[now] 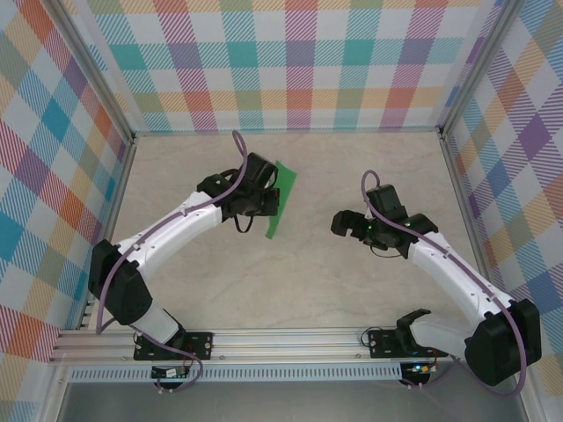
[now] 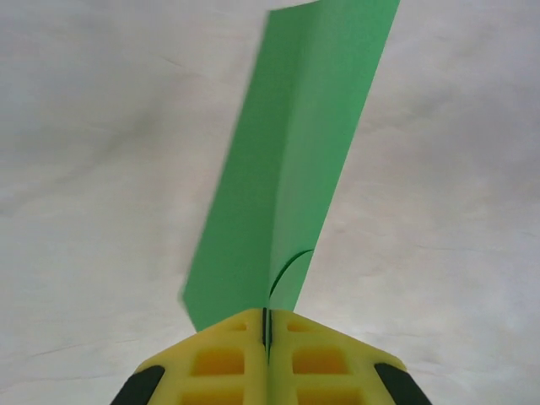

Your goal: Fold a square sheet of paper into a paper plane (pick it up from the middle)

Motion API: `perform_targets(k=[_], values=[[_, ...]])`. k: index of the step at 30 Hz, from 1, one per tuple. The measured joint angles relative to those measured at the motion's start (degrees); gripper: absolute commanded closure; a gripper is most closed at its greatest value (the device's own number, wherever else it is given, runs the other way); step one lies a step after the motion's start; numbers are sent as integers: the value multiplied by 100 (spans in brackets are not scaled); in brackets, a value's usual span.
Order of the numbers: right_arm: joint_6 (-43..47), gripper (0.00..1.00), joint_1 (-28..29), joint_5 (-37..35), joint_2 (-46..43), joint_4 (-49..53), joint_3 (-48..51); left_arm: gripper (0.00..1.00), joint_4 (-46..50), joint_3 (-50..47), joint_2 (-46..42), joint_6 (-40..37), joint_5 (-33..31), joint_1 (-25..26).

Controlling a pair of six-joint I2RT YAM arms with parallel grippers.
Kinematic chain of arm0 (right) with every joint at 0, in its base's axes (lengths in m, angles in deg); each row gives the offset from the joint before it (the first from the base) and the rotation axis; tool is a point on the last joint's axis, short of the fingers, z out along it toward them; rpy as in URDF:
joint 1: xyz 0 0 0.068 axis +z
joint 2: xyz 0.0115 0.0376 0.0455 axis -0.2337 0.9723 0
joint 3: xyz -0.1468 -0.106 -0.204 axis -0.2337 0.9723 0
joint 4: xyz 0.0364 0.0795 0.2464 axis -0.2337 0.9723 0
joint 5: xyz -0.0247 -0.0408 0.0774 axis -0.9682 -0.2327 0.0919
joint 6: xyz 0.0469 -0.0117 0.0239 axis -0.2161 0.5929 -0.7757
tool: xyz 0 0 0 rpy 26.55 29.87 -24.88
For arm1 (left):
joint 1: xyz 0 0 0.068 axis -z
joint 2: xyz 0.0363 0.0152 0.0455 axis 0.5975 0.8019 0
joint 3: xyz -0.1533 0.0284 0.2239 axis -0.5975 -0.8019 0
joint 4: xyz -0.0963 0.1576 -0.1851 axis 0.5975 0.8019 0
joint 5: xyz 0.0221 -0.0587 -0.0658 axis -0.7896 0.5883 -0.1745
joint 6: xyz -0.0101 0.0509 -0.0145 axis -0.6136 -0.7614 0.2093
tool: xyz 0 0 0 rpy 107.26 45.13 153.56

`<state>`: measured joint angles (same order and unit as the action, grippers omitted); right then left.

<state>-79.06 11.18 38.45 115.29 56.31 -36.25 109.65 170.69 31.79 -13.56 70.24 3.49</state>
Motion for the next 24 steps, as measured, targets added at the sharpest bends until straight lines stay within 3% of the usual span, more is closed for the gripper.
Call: perform_targets(k=[7,12,17,24], values=[[-37,1,-26,-396,7,256,-11,96,1263,339,170,-212,-2669,299],[-114,1,-70,-584,-15,330,-11,97,1707,439,1008,-79,-3945,514],[-155,1,-96,-654,-42,352,-11,97,1729,439,1993,22,-4258,748],[-186,1,-109,-732,-61,442,-4,97,1541,551,2944,101,-4083,1231]])
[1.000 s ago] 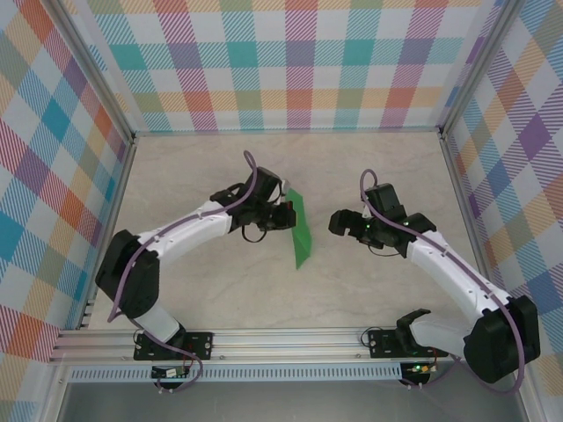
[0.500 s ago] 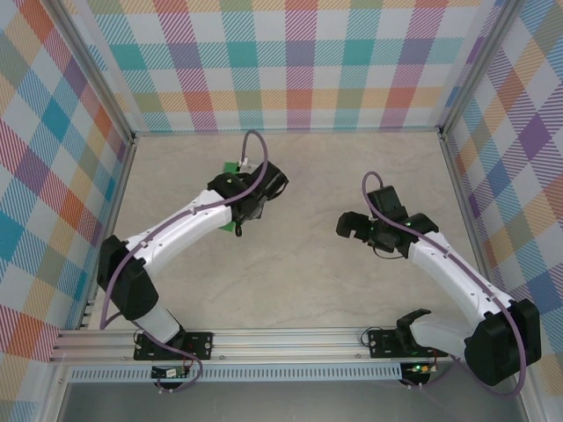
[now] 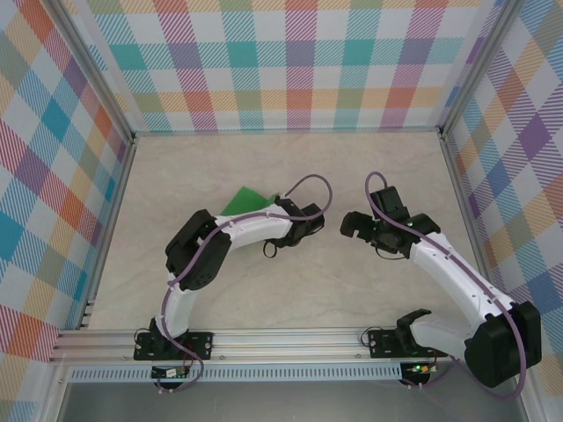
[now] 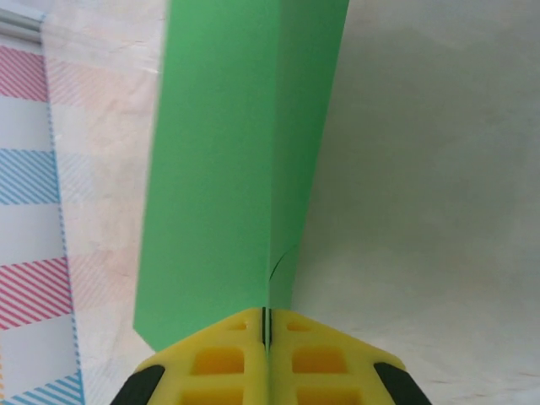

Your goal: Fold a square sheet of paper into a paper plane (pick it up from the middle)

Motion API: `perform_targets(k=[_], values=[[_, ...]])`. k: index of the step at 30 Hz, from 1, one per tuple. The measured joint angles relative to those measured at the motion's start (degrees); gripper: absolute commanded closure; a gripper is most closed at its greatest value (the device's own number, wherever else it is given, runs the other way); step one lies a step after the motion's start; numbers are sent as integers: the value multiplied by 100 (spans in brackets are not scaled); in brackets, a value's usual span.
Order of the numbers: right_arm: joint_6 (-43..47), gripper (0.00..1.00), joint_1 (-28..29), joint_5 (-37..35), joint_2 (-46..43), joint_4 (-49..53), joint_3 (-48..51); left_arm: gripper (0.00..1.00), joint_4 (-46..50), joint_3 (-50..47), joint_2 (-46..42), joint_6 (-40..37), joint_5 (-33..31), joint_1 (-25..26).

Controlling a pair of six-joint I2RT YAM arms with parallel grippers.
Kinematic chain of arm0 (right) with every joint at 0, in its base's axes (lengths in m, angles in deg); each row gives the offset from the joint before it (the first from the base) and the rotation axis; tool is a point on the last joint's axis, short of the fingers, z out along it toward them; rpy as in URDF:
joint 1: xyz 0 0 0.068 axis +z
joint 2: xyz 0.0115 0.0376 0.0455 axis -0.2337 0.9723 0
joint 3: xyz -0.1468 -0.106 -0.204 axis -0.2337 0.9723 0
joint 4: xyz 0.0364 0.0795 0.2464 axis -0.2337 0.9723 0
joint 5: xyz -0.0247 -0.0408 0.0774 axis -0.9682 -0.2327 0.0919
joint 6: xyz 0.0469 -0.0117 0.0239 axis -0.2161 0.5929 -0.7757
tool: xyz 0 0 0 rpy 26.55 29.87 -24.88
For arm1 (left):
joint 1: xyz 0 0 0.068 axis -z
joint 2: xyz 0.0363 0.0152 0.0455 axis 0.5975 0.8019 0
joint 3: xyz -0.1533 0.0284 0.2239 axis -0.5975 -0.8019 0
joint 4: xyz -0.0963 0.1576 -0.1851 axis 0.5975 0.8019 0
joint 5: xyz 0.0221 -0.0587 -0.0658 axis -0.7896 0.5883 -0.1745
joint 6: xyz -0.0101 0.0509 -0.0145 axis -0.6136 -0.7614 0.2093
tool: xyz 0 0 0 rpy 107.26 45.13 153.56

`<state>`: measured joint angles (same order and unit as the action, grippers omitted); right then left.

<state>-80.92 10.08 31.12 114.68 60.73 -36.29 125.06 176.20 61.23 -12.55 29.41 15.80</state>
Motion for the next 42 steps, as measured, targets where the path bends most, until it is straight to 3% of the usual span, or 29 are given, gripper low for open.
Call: perform_targets(k=[5,20,28,34,39,42], values=[[-15,1,-33,-48,-31,33,17,94,-227,55,199,90,407,199],[-144,1,-81,-85,-31,92,94,82,-1165,52,219,105,2398,219],[-173,1,-107,-59,-31,70,149,56,-1532,-48,90,164,3309,136],[-229,1,-111,72,-22,-4,201,46,-2098,-439,-201,254,4485,-168],[-247,6,-111,439,116,-203,203,43,-2605,-796,-420,341,5445,-479],[-240,18,-111,890,378,-481,225,43,-2896,-1001,-509,428,5880,-634]])
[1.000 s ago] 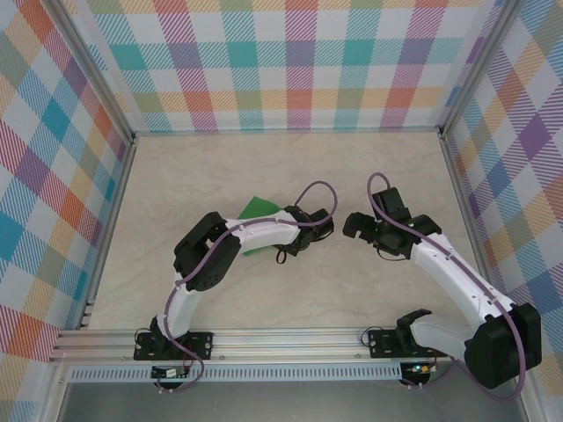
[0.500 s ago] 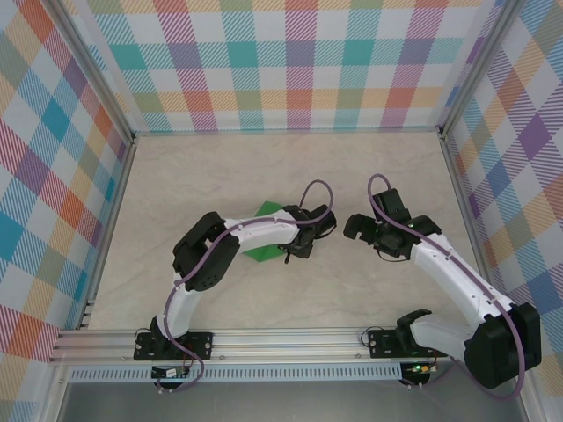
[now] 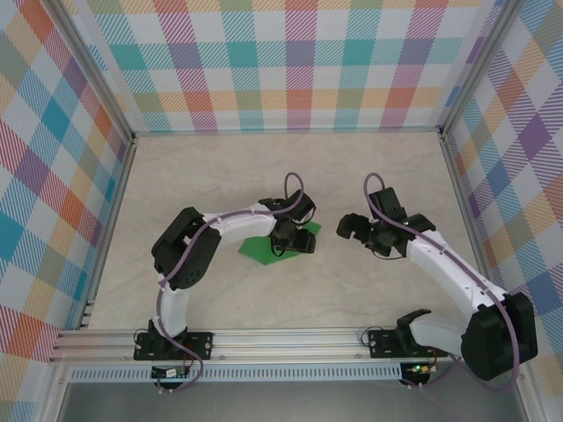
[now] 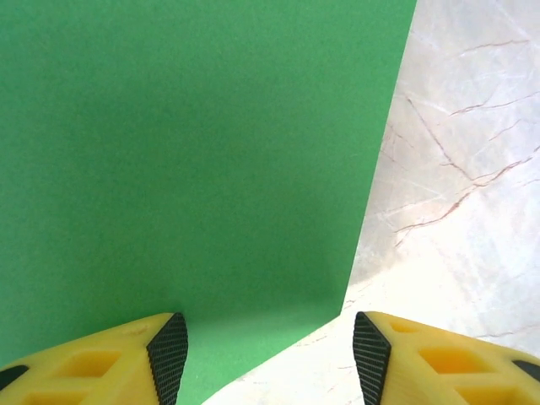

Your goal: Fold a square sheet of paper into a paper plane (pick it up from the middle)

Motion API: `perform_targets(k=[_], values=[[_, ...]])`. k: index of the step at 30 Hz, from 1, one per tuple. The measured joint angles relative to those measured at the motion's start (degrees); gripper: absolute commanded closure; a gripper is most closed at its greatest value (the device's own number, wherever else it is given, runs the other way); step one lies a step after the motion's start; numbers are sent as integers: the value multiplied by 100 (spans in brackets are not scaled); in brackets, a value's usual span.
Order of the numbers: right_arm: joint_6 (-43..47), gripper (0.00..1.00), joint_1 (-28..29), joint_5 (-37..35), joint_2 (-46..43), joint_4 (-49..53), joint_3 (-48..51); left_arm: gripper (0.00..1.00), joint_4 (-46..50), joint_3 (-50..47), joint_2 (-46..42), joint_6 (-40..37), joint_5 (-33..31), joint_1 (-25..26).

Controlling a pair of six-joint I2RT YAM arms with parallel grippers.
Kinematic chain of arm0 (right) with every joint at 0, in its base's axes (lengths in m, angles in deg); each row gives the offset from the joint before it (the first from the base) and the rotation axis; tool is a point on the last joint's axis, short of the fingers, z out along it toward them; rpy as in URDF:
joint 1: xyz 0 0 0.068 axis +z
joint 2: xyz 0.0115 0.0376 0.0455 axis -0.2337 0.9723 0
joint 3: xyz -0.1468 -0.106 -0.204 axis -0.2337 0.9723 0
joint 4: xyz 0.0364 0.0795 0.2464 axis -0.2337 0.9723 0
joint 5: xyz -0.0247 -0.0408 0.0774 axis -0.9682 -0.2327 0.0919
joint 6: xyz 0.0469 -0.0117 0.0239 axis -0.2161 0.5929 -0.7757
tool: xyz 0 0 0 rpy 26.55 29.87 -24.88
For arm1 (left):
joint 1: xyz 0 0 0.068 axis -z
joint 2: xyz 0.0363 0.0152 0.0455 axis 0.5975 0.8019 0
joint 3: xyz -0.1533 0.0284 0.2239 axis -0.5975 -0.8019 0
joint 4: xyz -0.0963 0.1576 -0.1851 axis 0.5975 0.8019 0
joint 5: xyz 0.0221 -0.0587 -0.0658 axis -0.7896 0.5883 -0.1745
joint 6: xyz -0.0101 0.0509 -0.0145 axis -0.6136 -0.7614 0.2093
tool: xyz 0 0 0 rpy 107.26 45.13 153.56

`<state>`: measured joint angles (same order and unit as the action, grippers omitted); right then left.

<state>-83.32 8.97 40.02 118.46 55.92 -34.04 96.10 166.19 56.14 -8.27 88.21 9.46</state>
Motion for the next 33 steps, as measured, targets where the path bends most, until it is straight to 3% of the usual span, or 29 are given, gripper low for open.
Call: perform_targets(k=[3,7,12,19,26,29,32,33], values=[[-22,35,11,520,372,-328,24,48,-227,-179,-83,72,262,-96],[-142,67,199,1091,981,-879,31,59,-461,-328,-109,138,474,-136],[-428,88,568,1449,1788,-1408,-31,73,-597,-448,-138,160,564,-138],[-662,96,835,1720,2802,-1853,-466,83,-612,-551,-170,254,551,-149],[-673,97,839,1648,3075,-1893,-533,80,-601,-739,-466,433,651,-278],[-671,97,839,1539,3209,-1849,-531,74,-647,-981,-872,634,669,-444],[-667,97,839,1504,3230,-1827,-549,57,-675,-1239,-1362,852,638,-726],[-667,97,837,1493,3230,-1821,-549,46,-691,-1344,-1537,920,612,-844]])
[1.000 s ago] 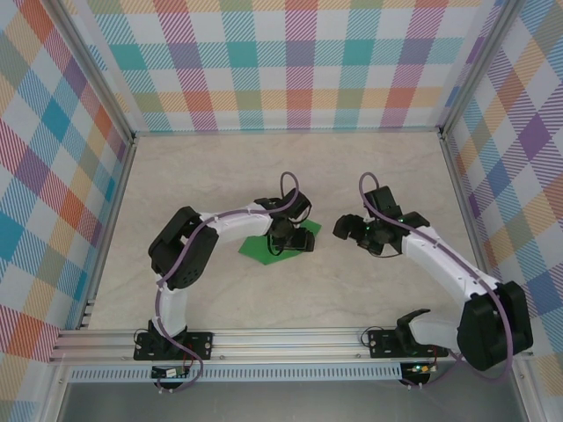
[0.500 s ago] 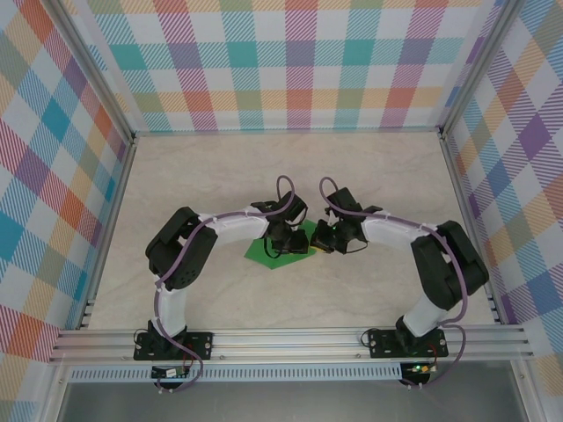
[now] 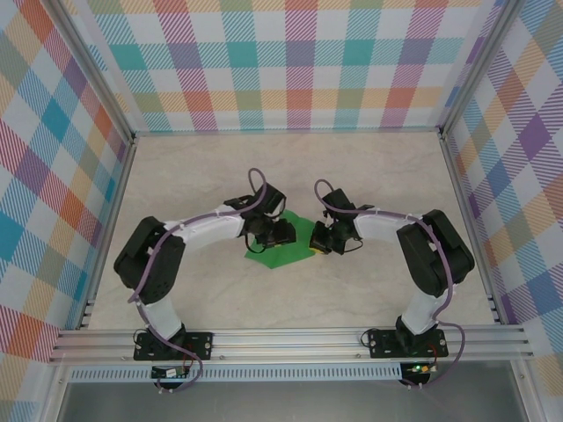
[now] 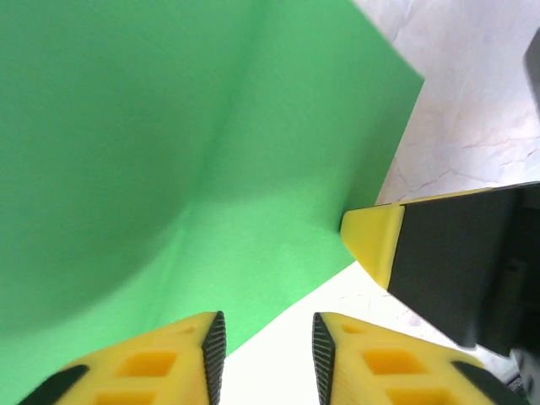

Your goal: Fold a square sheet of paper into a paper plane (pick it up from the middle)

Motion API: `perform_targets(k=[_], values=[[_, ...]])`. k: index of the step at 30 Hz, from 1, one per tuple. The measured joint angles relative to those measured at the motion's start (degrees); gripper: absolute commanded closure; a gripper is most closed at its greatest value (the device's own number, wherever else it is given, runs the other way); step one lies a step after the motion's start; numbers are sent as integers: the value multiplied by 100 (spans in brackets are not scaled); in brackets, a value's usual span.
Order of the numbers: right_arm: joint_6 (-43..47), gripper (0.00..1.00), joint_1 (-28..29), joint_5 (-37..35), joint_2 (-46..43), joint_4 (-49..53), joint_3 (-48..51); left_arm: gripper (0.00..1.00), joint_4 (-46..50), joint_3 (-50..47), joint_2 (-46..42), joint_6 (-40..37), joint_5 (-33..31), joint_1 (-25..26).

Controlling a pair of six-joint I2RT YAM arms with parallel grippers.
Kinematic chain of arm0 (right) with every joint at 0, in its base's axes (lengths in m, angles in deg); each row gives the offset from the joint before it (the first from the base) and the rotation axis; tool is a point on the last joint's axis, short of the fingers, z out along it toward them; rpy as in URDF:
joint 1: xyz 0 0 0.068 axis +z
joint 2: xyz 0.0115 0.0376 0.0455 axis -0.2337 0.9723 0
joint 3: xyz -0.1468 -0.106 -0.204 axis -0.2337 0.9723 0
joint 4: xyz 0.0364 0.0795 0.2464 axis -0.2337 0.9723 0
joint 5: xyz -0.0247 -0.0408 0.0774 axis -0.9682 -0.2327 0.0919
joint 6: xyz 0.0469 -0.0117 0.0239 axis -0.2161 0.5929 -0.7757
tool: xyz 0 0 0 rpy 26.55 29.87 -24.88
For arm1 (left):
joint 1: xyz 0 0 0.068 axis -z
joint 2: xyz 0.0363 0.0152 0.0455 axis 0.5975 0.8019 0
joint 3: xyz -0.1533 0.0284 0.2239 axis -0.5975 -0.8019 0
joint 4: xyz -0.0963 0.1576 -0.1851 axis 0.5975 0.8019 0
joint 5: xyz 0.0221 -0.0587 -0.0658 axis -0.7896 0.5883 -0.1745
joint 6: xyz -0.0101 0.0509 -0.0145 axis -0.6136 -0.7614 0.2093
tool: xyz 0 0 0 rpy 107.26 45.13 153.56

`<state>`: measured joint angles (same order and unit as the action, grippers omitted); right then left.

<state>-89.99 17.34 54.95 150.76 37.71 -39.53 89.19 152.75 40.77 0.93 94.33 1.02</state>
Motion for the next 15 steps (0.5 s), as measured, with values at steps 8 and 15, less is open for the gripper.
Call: perform_targets(k=[8,15], values=[[20,97,2,-63,4,35,-26,5,323,-822,-800,605,-472,-605],[37,97,2,-63,20,66,-48,3,470,-1038,-754,802,-372,-597]])
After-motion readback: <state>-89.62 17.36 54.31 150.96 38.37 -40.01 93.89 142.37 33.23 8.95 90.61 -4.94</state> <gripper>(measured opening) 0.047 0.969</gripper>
